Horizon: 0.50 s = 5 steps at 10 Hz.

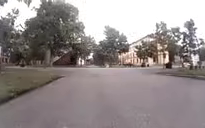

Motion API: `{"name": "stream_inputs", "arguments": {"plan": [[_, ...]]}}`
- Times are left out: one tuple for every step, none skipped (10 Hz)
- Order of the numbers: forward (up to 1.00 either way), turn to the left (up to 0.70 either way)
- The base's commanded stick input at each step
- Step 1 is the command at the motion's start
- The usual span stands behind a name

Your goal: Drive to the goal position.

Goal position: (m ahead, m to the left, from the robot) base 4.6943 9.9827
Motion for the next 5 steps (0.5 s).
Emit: {"name": "stream_inputs", "arguments": {"plan": [[0.7,0.0],[0.7,0.0],[0.7,0.0],[0.7,0.0],[0.7,0.0]]}}
